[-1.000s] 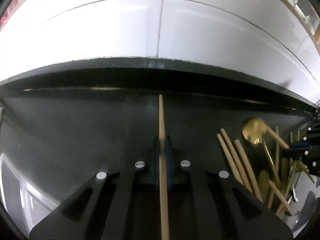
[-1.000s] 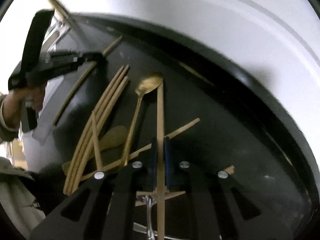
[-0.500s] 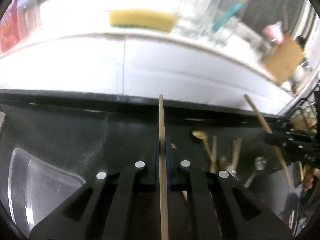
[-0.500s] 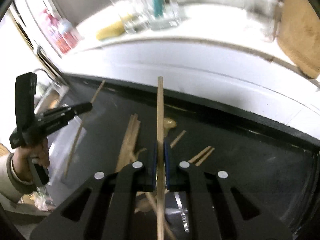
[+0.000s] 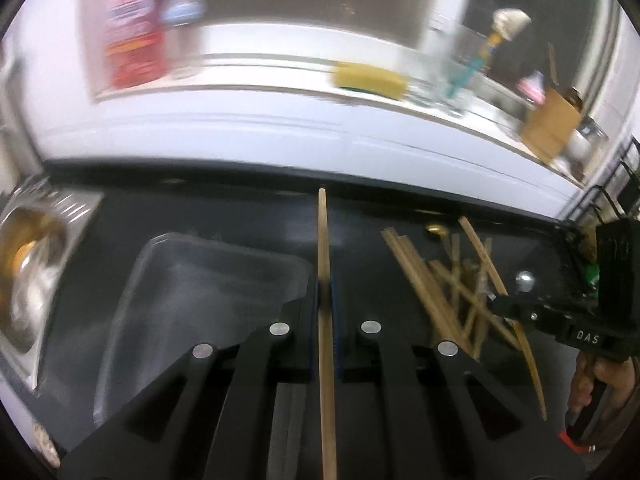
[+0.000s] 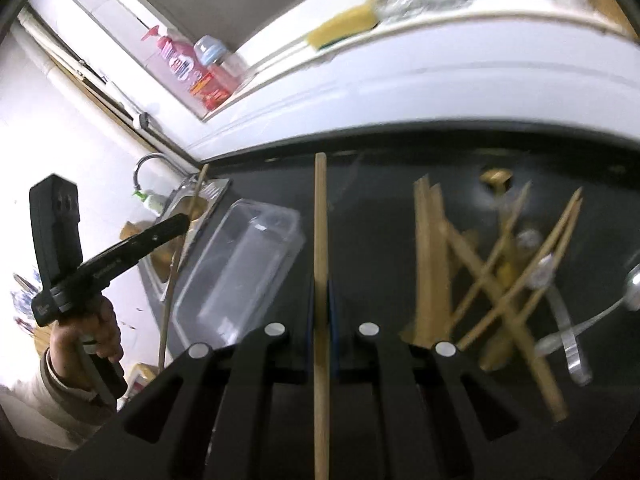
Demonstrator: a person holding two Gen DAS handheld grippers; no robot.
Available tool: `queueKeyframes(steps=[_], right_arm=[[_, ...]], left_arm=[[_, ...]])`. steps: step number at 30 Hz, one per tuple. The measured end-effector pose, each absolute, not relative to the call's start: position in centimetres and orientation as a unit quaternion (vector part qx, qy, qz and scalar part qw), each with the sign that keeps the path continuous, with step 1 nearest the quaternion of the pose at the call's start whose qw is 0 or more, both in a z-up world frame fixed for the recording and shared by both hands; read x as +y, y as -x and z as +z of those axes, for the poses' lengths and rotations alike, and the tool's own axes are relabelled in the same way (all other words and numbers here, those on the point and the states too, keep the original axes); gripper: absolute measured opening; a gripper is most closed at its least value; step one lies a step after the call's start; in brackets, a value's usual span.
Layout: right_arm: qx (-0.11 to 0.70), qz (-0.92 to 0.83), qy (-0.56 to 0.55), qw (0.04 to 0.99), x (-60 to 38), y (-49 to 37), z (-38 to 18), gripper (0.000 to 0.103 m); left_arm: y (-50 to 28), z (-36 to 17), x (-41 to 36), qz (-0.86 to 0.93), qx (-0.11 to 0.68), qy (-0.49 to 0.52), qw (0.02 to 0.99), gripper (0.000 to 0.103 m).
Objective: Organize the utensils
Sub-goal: 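Carry both chopsticks over the clear container and open both tools to drop them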
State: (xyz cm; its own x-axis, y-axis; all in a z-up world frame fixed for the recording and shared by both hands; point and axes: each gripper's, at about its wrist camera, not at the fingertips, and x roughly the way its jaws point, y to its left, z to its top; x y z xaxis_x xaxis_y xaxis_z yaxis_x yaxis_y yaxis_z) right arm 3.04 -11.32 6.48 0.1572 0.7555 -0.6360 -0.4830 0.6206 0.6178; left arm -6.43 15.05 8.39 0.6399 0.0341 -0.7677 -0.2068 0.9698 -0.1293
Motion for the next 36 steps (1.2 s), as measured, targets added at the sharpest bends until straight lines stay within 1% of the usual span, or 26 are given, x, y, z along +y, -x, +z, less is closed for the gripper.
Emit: queueKeyframes(steps=[5,8,13,15,21,30,36], right_arm=[[0.507,0.438,-0.173,0.722,-6.0,-0.5,7.3,0.007],[0.527,0.436,-0.202,0.701,-1.7,0.4,6.9,0.007],[0.54,0.418,-0.18,0.708,4.7,1.4,5.6,0.007],[0.55,0.407,-0.169,0.71,6.3,1.7,4.8,0.007],[0.572,0.373,-0.141,0.716,8.8,1.5,2.3,0.007],[0.558,0.362,-0.122,0.737,10.5,1.3,2.4,0.007],[0.562,0.35,-0.107,0.742,11.5,1.0,1.4,0.007]], left_arm=[[8.2,8.5,19.9,0.102,0.437,0.078,0.89,0.005],[7.9,8.4,22.0,0.101,0.444,0.066,0.888,0.005],[6.6,5.6,25.4,0.083,0.466,0.103,0.875,0.005],[6.1,4.6,26.0,0.08,0.474,0.101,0.871,0.005],[4.8,2.6,28.2,0.067,0.485,0.116,0.864,0.005],[3.5,0.6,29.4,0.05,0.488,0.122,0.863,0.005],[2.7,-0.3,29.6,0.044,0.498,0.12,0.858,0.005]])
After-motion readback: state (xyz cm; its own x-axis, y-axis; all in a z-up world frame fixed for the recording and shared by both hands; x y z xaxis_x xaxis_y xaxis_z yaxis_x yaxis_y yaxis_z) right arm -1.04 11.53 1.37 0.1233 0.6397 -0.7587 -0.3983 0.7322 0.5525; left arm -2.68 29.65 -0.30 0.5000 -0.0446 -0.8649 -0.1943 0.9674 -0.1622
